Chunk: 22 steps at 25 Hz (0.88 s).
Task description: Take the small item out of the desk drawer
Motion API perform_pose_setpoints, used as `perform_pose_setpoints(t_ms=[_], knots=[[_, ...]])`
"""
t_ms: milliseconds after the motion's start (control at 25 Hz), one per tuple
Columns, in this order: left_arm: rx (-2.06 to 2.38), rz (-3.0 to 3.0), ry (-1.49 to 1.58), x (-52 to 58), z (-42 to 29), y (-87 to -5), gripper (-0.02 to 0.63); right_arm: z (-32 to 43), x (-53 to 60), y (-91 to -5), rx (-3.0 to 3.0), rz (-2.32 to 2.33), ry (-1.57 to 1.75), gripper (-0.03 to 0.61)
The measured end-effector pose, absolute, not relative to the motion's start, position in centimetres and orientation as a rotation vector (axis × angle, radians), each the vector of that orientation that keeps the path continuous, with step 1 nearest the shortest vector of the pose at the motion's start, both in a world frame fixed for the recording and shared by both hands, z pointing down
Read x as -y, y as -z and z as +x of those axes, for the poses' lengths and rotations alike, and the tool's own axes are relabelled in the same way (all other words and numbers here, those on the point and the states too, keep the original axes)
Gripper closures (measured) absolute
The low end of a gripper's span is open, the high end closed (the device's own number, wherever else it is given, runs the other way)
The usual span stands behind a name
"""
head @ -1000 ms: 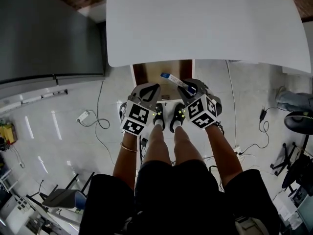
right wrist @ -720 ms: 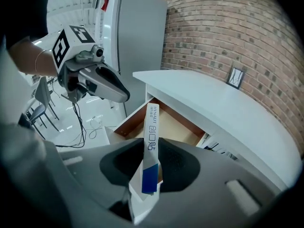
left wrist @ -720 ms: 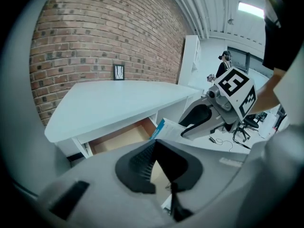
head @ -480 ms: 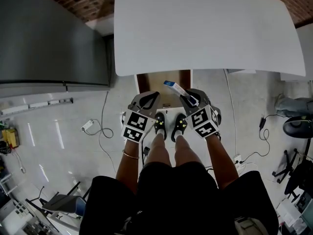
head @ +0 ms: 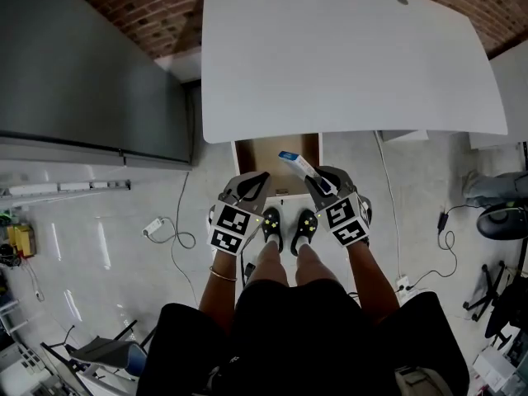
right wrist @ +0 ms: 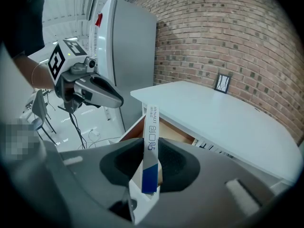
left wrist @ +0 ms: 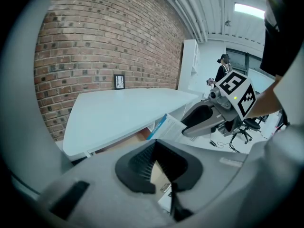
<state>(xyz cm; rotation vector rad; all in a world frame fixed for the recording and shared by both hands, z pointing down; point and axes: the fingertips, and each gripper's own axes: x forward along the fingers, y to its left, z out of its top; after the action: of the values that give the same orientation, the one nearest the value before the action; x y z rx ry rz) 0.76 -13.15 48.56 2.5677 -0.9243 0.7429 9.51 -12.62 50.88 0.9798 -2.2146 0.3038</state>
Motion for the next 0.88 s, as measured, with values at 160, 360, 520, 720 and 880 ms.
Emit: perform_pose_setpoints(t_ms=[160, 360, 520, 720, 880], knots=[[0.937, 2.576, -0.733, 12.9, 0.9, -47.4, 0.615, 9.7, 12.3, -49.6, 2.24, 1.012, -0.321, 0.469], [0.96, 2.574, -0.708, 12.6, 0.8, -45.8, 0.615, 9.6, 12.1, -47.6, 2.275, 1.045, -0.343, 0.469], [0.979, 2.579, -0.682, 12.7, 0.7, -44.5, 0.615, 9.6, 12.2, -46.5, 2.3, 1.068, -0.351, 0.469], [1.002, 2.589, -0.679, 13.0, 0.7, -43.2, 0.615, 10.0, 12.2, -45.0, 2.332, 1.104, -0.374, 0.469], [1.014, 2.602, -0.672, 13.3, 0.9, -42.1, 0.615, 10.2, 12.2, -43.9, 2.36, 1.113, -0.397, 0.469]])
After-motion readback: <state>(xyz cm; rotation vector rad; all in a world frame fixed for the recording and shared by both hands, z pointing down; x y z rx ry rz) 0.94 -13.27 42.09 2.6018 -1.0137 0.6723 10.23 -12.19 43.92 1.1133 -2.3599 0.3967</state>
